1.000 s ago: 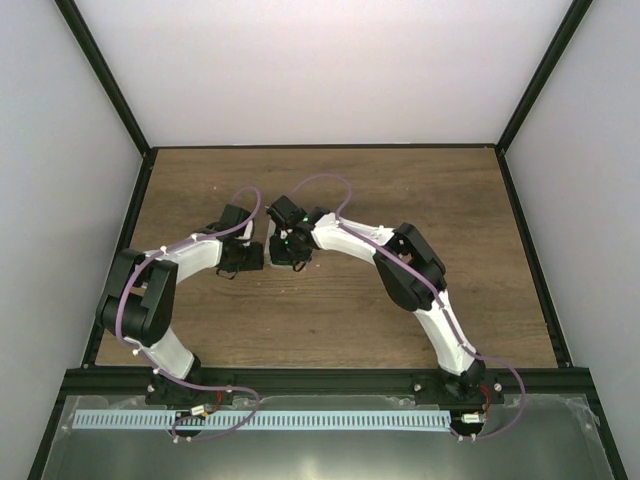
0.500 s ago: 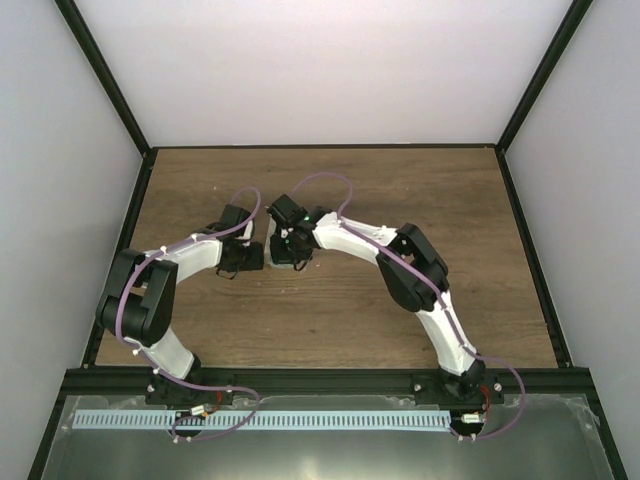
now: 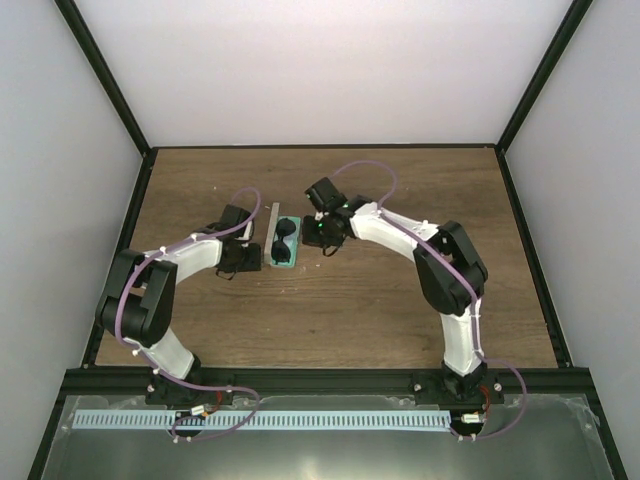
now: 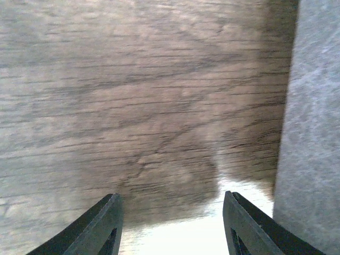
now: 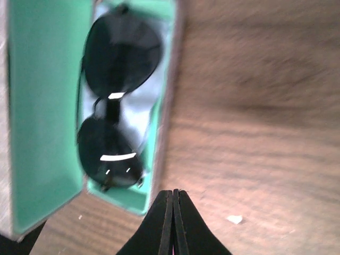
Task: Organize the sunglasses
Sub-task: Place the sunglasses in the sunglasses case, then close the sunglasses case at the center of the board.
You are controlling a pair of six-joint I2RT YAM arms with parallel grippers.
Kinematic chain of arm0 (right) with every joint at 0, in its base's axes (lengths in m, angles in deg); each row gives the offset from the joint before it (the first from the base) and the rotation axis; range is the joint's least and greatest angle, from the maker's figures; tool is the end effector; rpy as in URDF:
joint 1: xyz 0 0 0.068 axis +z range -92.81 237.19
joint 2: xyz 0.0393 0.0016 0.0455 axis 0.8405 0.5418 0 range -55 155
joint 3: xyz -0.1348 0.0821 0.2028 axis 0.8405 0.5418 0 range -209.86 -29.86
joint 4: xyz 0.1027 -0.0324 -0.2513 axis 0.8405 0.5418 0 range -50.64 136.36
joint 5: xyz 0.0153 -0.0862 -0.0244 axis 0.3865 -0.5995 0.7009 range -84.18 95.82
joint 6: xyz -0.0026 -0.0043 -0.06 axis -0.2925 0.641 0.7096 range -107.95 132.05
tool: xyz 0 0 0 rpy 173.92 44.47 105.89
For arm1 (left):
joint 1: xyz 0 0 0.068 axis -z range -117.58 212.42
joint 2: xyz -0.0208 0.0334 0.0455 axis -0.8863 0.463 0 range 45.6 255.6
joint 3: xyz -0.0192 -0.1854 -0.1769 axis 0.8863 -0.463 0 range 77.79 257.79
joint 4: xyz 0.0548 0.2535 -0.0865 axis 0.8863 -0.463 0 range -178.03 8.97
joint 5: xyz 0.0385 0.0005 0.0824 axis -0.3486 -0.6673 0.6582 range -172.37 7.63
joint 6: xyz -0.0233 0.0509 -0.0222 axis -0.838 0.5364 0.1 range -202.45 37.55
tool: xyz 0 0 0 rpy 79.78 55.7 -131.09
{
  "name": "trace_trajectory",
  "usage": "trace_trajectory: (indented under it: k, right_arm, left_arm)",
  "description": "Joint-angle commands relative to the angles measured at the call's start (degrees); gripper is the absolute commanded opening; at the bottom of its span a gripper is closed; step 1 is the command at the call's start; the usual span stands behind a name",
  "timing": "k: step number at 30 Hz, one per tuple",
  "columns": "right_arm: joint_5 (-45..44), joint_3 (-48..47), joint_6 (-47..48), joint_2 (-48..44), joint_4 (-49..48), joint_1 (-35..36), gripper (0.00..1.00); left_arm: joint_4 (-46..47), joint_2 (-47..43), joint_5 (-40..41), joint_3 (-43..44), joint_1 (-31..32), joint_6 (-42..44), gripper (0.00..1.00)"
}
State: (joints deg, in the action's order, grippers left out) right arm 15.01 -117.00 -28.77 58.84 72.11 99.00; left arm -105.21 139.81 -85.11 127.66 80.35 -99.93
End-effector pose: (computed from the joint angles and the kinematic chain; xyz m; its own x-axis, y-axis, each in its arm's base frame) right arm 0.3211 0.2967 0.1762 -0.9555 0.0111 -0.2947 -0.1242 0.8912 0.4363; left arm 0.2922 -0.0968 0.1129 -0.9419 -0.0104 -0.3358 0.0435 0.9874 -0.1524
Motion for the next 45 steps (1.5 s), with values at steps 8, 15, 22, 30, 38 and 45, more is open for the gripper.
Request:
trace_trajectory:
  k: [8,15,22,30,38,45]
  right_arm:
    - [5.1,-3.8,-0.4,8.1,-5.2,-2.4,0.01]
    - [6.7,-4.8,0.4,10.9,-5.5,-2.7,0.01]
    - [9.0,-4.9,-0.3,13.2,-7.4,-2.7,0.01]
    - [11.6,-6.4,-0.6,15.2,-8.0,-2.7,0.01]
    - [14.1,-4.2,-1.6,14.6,-10.8,-2.7,0.01]
    - [10.6,-1.1,-0.6,11.0,-9.1,-2.9,0.01]
  left_arm:
    - [-6.8,3.6,4.8,12.5,-0.1,1.0,0.54]
    - [-9.3,9.0,3.7,21.9,0.2,1.2,0.54]
    - [-11.0,9.8,0.1,24.0,1.0,0.6,0.55]
    - [-10.8,11.6,-0.1,23.3,3.7,0.1,0.55]
    - [-10.8,16.8,-1.2,25.7,9.2,0.1,0.55]
    - [-10.3,17.2,1.0,24.0,10.3,0.3,0.55]
